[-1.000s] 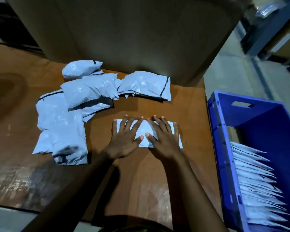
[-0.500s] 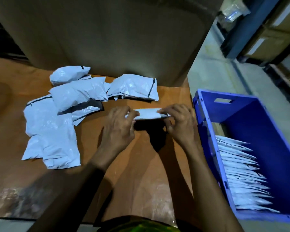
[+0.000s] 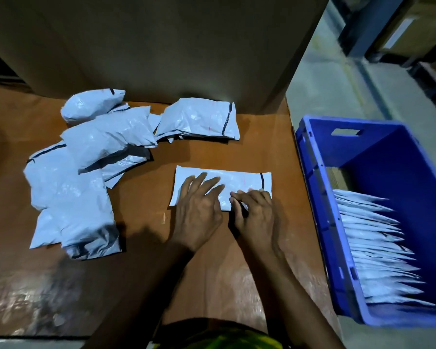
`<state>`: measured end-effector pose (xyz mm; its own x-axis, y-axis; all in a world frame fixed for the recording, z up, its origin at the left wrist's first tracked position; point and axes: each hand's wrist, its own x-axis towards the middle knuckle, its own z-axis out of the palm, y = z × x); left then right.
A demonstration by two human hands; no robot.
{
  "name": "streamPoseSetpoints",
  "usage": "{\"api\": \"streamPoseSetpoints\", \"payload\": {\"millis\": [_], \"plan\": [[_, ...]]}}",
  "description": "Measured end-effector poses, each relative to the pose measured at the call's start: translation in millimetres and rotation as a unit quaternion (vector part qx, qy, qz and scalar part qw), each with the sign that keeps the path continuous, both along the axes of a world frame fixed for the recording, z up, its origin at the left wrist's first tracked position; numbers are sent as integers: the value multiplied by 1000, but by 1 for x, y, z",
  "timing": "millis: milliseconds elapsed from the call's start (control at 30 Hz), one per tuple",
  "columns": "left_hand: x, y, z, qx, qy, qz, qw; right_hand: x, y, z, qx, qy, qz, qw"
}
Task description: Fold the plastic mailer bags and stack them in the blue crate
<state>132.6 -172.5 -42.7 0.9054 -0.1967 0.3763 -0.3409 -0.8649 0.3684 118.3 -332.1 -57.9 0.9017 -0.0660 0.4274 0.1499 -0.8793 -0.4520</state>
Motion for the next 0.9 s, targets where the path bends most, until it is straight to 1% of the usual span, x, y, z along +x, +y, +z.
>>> {"api": "streamPoseSetpoints", "payload": {"millis": [67, 133, 233, 300, 367, 400, 467, 500, 600, 733, 900], "plan": [[3, -7, -4, 32, 35, -5, 999, 2, 0, -3, 1, 4, -16, 1000], [3, -11, -7, 44, 64, 1, 997, 7, -2, -3, 16, 26, -10, 999], [4, -8, -10, 8, 57, 0, 998, 15, -9, 3, 40, 72, 4, 997], [7, -1, -9, 11, 47, 0, 999, 22, -17, 9, -1, 75, 40, 996], [11, 7, -10, 73, 51, 20, 996, 28, -24, 12, -84, 61, 101, 989], [12, 10, -13, 107, 54, 28, 992, 31, -28, 13, -117, 72, 138, 981], [12, 14, -20, 157, 58, 31, 985, 35, -30, 10, -151, 120, 189, 963], [11, 14, -23, 168, 58, 29, 984, 35, -30, 6, -166, 131, 194, 958], [11, 15, -25, 185, 64, 27, 980, 34, -32, -1, -210, 117, 187, 952], [10, 15, -27, 194, 80, 20, 978, 34, -29, -5, -209, 118, 178, 954], [16, 16, -26, 168, 86, 13, 982, 37, -21, -6, -156, 121, 158, 968]]}}
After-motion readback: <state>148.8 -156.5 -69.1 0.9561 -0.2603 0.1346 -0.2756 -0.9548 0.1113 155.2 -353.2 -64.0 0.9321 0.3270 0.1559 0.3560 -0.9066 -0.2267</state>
